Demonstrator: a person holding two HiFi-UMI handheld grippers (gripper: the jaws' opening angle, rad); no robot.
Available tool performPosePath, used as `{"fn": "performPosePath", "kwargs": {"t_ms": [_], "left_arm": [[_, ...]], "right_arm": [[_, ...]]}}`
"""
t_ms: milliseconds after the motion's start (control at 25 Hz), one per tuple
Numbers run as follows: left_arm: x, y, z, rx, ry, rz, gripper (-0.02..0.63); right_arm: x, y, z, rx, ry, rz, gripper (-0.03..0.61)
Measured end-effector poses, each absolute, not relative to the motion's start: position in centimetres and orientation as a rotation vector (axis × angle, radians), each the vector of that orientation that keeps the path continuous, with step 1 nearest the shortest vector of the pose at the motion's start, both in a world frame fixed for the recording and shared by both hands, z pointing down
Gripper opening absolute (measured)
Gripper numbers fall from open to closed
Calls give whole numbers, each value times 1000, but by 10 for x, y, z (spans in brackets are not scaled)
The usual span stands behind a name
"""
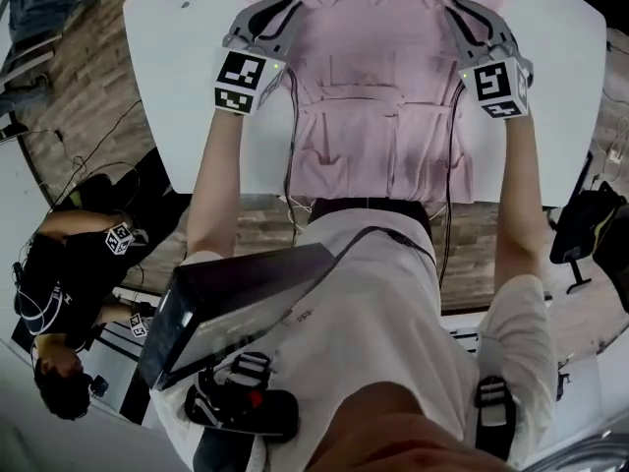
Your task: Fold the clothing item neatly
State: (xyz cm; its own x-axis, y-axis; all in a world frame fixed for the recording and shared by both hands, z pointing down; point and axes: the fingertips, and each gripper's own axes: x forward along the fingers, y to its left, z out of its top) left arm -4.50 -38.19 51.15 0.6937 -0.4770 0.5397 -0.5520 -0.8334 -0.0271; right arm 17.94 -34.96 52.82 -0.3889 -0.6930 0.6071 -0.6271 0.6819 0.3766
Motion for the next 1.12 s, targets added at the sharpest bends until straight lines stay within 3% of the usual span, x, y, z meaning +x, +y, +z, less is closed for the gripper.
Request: {"fn": "performPosePath", "kwargs": {"t_ms": [80, 240, 320, 440, 560, 800, 920, 1120], "left_arm": [[-60, -351, 530, 2663, -814, 819, 134], [-70, -363, 521, 2592, -904, 681, 135], [-48, -377, 519, 2597, -883, 650, 134], [-24, -395, 559, 2506, -875, 772, 133], [-26, -405, 584, 2450, -906, 907, 106], [-31, -377, 527, 2617, -938, 751, 106], [-41, -341, 507, 2661, -975, 691, 3], [-38, -281, 482, 2706, -977, 580, 3]], "right_arm": [[199, -316, 559, 969, -2070, 45, 151], [216, -317, 545, 1110, -2097, 162, 161], [196, -339, 527, 1195, -2213, 215, 154], [181, -366, 548, 1239, -2203, 322, 7], [191, -372, 583, 1214, -2084, 308, 5], [166, -354, 522, 1350, -2202, 257, 5], [138, -317, 511, 1348, -2248, 248, 3], [100, -250, 492, 1355, -2310, 239, 3]]}}
